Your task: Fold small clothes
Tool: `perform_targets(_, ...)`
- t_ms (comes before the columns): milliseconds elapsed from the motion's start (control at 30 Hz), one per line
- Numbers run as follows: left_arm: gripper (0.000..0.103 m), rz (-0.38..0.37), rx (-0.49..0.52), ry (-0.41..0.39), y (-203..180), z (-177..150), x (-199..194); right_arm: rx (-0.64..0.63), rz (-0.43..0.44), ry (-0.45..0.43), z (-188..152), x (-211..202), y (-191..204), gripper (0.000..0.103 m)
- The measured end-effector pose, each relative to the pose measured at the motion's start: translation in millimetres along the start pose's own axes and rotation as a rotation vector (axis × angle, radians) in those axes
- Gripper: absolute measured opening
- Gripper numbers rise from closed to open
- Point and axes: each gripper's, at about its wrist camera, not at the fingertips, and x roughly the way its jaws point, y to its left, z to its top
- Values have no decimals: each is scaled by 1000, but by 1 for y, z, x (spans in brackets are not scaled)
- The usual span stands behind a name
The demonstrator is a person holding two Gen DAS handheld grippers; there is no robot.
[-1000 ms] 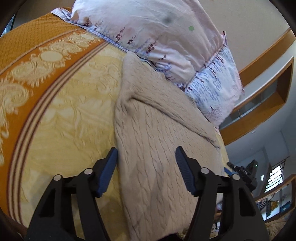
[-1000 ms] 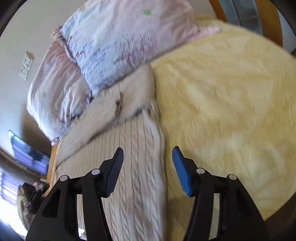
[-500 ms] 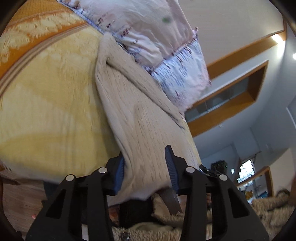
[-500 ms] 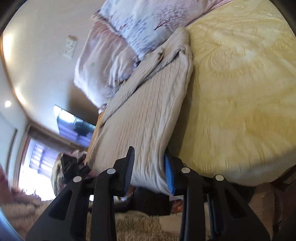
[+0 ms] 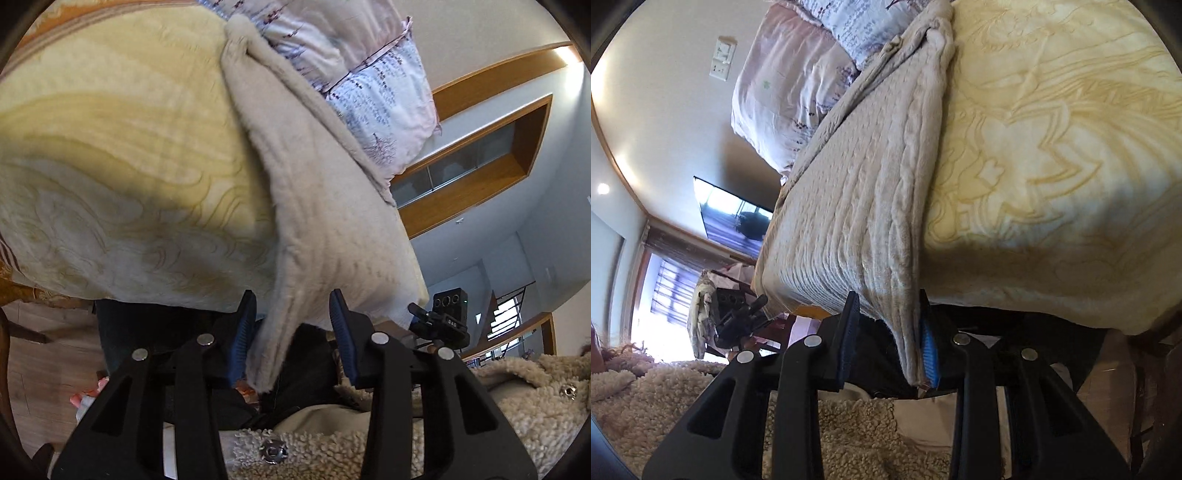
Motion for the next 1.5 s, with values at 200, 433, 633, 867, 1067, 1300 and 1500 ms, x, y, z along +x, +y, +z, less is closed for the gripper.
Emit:
perform_targets(200,9,-44,46,21,-7,3,-1,-98,43,-32,-2,-7,18,8)
perform_targets(433,7,-102,140,-63,-32,20,-30,-217,42,-197,22,-32,55,8)
perform_targets(633,7,-50,183,-172,-50,72,-46,-250,-91,-407,61,-48,79,8)
perform_targets(867,7,139,173,-271,-64,154,-31,-391,-340,-524,105,-33,111,8)
perform_targets(1067,6,198,174,-295,-74,193,-15,-425,-454,-597,124,-15,117,8)
perform_targets(1300,6,234,208,-324,-90,230,-7,-448,-480,-653,151,-15,128,8)
perform_targets(1500,6,275,244,-351,-97,263,5,-433,-492,-672,189,-4,129,8)
